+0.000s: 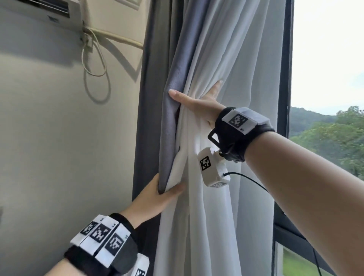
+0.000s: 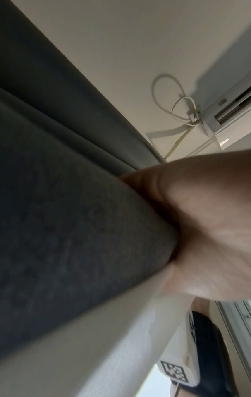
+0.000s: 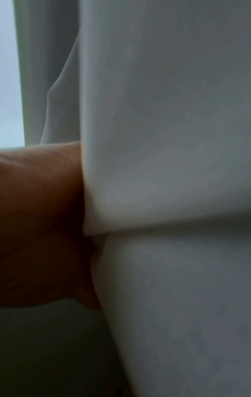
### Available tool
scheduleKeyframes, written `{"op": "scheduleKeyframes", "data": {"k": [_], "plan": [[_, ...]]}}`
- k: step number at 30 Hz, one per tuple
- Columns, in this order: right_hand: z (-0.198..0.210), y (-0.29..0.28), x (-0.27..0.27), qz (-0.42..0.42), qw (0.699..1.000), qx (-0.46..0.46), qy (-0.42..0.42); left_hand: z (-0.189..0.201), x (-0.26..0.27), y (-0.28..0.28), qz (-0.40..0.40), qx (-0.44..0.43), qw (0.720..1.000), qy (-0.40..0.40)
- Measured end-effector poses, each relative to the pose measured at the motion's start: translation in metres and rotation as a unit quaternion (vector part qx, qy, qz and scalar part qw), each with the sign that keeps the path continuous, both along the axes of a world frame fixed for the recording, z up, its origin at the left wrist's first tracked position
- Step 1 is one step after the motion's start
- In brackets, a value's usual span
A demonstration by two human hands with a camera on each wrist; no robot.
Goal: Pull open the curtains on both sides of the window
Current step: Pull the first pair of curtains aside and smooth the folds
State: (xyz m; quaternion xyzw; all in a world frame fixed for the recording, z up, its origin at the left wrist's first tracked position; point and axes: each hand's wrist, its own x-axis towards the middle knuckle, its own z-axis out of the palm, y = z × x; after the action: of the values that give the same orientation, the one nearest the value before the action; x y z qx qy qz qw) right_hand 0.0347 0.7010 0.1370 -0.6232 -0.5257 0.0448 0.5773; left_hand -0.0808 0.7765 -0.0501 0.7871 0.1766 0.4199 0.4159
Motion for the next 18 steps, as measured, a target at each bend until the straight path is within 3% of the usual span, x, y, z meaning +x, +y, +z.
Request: {"op": "scheduleKeyframes", "data": {"k": [7,13,18], "plan": [[0.001,0.057,-0.031,-0.009,1.0,0.006,-0.015,0.008,-0.014,0.034,-0.081,0.048,0.995,0.04],[-0.002,0.077,-0.035,-0.021,1.0,0.005,-0.006,-0.002,0.013,0.073,0.104,0.05,0.993,-0.03],[-0.001,0.098,-0.003,-0.092,0.994,0.041,0.044,-0.007,0.031,0.1,0.175,0.053,0.982,-0.042]]}}
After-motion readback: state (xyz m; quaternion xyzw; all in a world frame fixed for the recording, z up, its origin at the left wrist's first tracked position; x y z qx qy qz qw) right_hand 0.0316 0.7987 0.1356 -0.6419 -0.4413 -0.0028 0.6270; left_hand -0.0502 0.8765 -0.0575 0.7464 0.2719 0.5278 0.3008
